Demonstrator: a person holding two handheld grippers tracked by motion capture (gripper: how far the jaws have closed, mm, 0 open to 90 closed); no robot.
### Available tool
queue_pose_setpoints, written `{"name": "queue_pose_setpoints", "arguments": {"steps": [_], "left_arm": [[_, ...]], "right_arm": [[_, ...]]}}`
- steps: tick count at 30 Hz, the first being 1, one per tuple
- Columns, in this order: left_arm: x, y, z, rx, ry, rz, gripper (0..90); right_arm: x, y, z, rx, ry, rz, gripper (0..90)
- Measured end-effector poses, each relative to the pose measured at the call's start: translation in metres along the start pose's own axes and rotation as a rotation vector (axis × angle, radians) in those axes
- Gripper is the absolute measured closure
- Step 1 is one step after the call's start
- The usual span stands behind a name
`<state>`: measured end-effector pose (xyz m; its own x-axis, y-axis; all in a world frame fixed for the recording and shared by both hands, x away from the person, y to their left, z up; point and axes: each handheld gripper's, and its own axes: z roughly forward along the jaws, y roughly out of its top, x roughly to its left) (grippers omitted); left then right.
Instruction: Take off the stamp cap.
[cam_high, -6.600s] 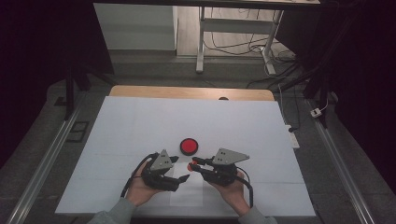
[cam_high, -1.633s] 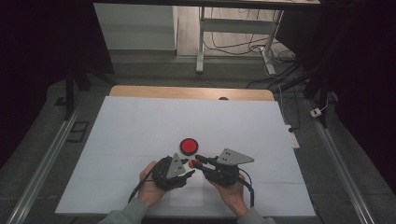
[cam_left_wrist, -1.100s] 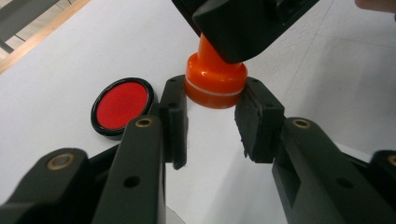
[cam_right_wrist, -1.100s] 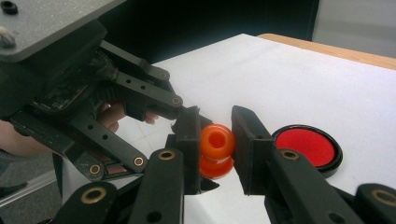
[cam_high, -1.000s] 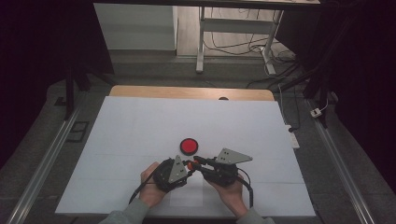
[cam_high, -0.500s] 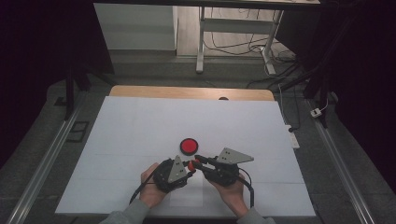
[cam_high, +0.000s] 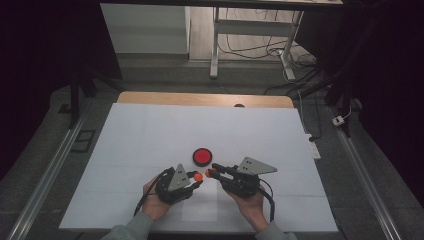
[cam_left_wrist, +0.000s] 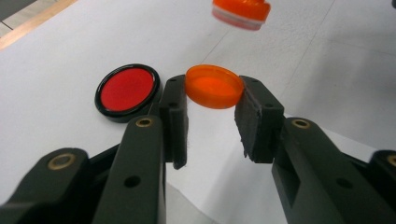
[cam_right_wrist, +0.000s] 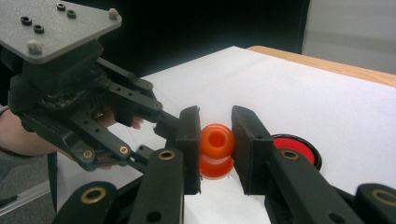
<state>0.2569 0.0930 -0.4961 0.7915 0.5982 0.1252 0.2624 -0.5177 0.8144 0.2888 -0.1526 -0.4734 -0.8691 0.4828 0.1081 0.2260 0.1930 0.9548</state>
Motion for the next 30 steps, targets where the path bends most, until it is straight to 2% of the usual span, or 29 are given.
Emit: {"name": "queue_pose_setpoints", "arguments": {"steps": [7,14,21,30], "left_arm": [[0.01,-0.01,-0.014,-0.011,0.002,-0.028,65.1],[0.017,-0.021,-0.031,-0.019,-0.002,-0.034,65.1],[0.024,-0.035,-0.047,-0.02,0.004,-0.072,65.1],[0.029,-0.045,-0.057,-0.015,0.026,-0.086,65.0]], "right_arm": [[-0.002,0.0,-0.001,-0.004,-0.006,0.003,72.5],[-0.004,-0.002,0.001,0.012,-0.014,0.0,72.5],[-0.01,-0.002,0.003,0.028,-0.022,-0.002,72.5],[-0.02,-0.002,0.01,0.038,-0.042,0.012,72.5]]}}
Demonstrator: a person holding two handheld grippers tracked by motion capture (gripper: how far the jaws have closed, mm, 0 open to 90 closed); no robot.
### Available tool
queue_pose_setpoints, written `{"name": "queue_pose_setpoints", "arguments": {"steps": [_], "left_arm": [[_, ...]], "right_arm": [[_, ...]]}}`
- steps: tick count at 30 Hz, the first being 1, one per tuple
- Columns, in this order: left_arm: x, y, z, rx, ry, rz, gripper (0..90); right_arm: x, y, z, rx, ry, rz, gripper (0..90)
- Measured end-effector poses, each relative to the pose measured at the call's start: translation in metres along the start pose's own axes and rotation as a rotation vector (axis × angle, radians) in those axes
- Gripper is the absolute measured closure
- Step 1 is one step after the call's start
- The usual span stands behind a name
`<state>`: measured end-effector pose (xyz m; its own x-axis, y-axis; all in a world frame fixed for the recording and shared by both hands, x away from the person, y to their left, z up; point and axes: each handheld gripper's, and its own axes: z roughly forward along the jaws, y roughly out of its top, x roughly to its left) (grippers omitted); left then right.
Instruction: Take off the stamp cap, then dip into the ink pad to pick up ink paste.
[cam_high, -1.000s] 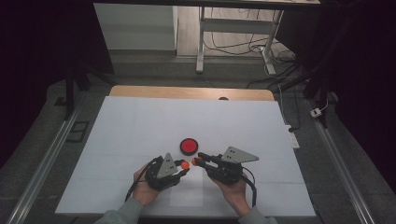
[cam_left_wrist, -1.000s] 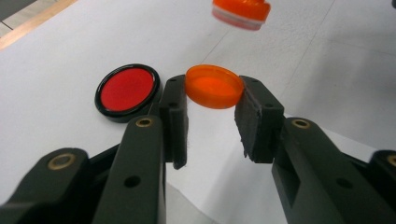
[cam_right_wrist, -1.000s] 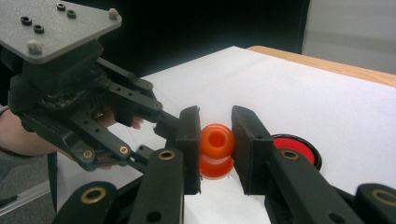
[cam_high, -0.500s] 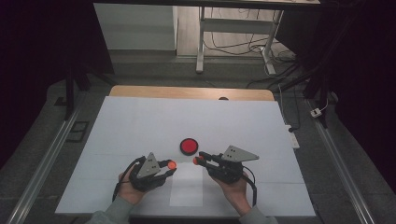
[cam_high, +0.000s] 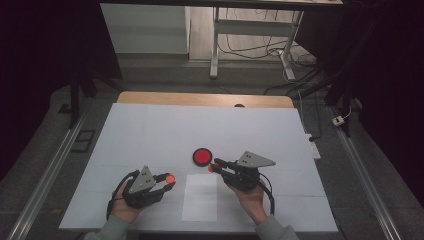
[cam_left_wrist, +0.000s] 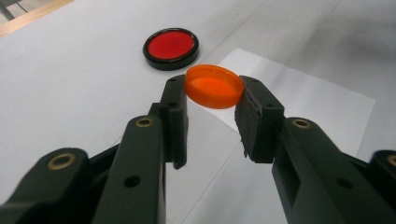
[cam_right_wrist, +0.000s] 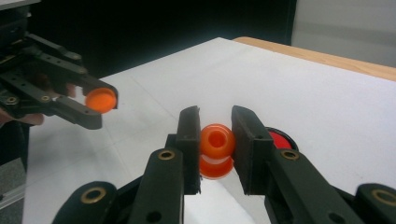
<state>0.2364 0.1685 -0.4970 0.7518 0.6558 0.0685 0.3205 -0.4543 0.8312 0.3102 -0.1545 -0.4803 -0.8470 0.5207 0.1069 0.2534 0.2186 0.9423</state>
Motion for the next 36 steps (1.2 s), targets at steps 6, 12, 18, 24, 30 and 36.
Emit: {"name": "queue_pose_setpoints", "arguments": {"steps": [6,12,18,24,30,36], "left_arm": [[0.008,-0.005,-0.006,0.0,0.015,-0.026,65.0],[0.011,-0.008,-0.01,-0.006,0.022,-0.055,64.9],[0.013,-0.011,-0.011,-0.001,0.023,-0.068,64.9],[0.015,-0.012,-0.012,-0.003,0.022,-0.076,64.8],[0.015,-0.012,-0.014,-0.005,0.022,-0.079,64.8],[0.016,-0.012,-0.013,-0.003,0.019,-0.081,64.8]], "right_arm": [[-0.006,0.0,0.003,0.006,-0.013,0.006,72.5],[-0.011,0.003,0.005,0.012,-0.02,0.007,72.5],[-0.016,0.008,0.008,0.014,-0.027,0.005,72.5],[-0.019,0.011,0.014,0.02,-0.036,0.006,72.5],[-0.021,0.016,0.022,0.03,-0.044,-0.001,72.4],[-0.026,0.017,0.03,0.039,-0.051,0.0,72.5]]}}
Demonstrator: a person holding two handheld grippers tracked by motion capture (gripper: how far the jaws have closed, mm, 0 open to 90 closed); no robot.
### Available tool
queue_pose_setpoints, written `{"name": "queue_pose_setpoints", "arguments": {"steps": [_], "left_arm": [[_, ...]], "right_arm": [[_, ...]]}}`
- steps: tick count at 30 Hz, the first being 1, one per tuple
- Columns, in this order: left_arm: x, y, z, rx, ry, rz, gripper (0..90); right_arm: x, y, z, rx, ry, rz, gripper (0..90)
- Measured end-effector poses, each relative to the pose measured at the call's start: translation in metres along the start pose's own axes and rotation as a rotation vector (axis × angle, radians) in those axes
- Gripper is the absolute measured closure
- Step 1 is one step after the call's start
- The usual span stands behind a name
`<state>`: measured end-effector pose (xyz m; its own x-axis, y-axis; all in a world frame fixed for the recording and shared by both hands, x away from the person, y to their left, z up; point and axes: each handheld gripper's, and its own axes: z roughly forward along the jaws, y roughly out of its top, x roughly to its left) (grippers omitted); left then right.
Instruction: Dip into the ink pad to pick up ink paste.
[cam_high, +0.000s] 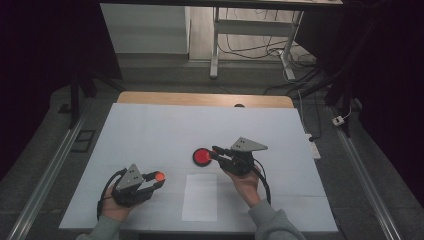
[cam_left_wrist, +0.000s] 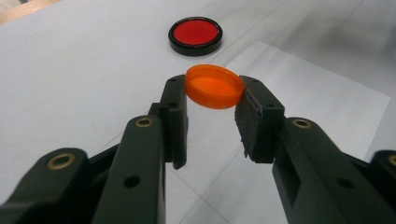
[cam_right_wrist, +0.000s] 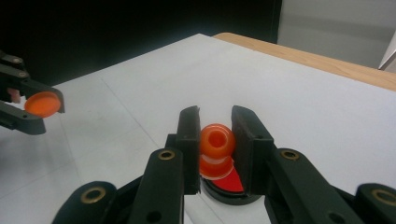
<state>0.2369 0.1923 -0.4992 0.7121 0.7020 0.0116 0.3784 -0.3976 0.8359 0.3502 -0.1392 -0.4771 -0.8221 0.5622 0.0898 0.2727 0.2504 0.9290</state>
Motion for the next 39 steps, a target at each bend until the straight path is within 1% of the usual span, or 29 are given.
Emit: {"name": "queue_pose_setpoints", "arguments": {"steps": [5,8,10,14,19,23,31,32,39], "left_arm": [[-0.001,0.0,-0.001,-0.003,-0.003,-0.001,64.8],[-0.001,0.0,0.0,0.001,-0.007,0.0,64.8],[0.0,-0.001,0.001,0.005,-0.008,0.001,64.8],[0.001,-0.001,0.001,0.006,-0.009,-0.012,64.8],[0.001,-0.001,0.001,0.006,-0.012,-0.015,64.8],[0.002,-0.001,0.001,0.005,-0.012,-0.018,64.7],[0.002,-0.001,0.001,0.006,-0.013,-0.019,64.8],[0.002,-0.001,0.001,0.006,-0.014,-0.02,64.8],[0.002,-0.002,0.001,0.009,-0.017,-0.02,64.7]], "right_arm": [[-0.002,0.001,0.01,0.031,-0.003,-0.006,72.5],[-0.001,0.002,0.017,0.046,-0.005,-0.017,72.5],[-0.002,0.003,0.022,0.053,-0.006,-0.014,72.5],[-0.006,0.001,0.034,0.077,-0.019,-0.011,72.5],[-0.008,0.0,0.044,0.1,-0.029,-0.016,72.5],[-0.006,-0.001,0.05,0.12,-0.04,-0.034,72.5],[-0.014,-0.01,0.063,0.16,-0.077,-0.036,72.6],[-0.014,-0.011,0.065,0.16,-0.072,-0.035,72.6],[-0.011,-0.014,0.072,0.17,-0.086,-0.053,72.6]]}}
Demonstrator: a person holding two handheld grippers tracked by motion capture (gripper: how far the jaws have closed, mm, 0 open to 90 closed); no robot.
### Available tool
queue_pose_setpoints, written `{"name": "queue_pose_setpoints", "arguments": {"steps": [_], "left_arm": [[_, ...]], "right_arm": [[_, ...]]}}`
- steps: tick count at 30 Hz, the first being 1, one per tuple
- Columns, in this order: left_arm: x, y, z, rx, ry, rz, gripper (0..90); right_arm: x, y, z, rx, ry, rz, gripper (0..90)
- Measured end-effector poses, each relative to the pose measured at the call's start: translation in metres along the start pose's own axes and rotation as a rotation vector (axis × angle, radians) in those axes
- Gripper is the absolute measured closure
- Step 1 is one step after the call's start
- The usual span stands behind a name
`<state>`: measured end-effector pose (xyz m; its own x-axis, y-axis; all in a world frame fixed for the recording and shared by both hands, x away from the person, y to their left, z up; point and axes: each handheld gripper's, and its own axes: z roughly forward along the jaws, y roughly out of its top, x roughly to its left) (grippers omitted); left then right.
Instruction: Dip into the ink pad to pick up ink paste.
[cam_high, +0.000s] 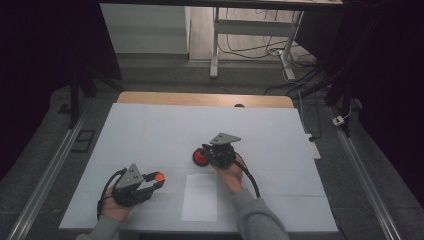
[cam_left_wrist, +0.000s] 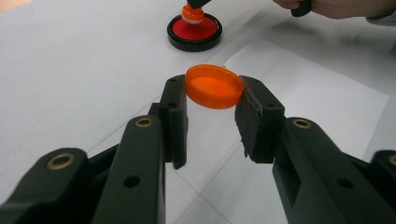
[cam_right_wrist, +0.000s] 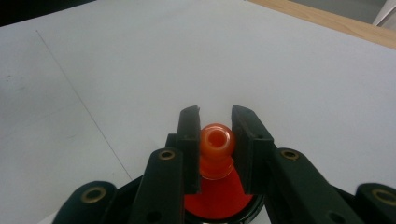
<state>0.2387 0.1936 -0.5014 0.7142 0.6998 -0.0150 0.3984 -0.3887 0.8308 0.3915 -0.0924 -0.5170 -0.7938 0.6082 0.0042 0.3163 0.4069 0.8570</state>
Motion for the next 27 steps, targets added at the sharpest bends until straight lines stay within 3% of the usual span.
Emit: {"name": "queue_pose_setpoints", "arguments": {"steps": [7,14,27], "left_arm": [[0.0003,-0.0001,0.0007,0.002,-0.001,-0.001,64.7],[0.0002,-0.0002,0.0008,0.003,-0.001,-0.002,64.7],[-0.0001,-0.0003,-0.0003,0.002,-0.001,-0.004,64.5]], "right_arm": [[0.001,0.0008,-0.0002,0.018,-0.01,-0.018,72.6],[0.0012,0.0008,0.0037,0.07,-0.016,-0.024,72.7],[0.0054,-0.0016,0.0049,0.064,-0.04,-0.034,73.1]]}}
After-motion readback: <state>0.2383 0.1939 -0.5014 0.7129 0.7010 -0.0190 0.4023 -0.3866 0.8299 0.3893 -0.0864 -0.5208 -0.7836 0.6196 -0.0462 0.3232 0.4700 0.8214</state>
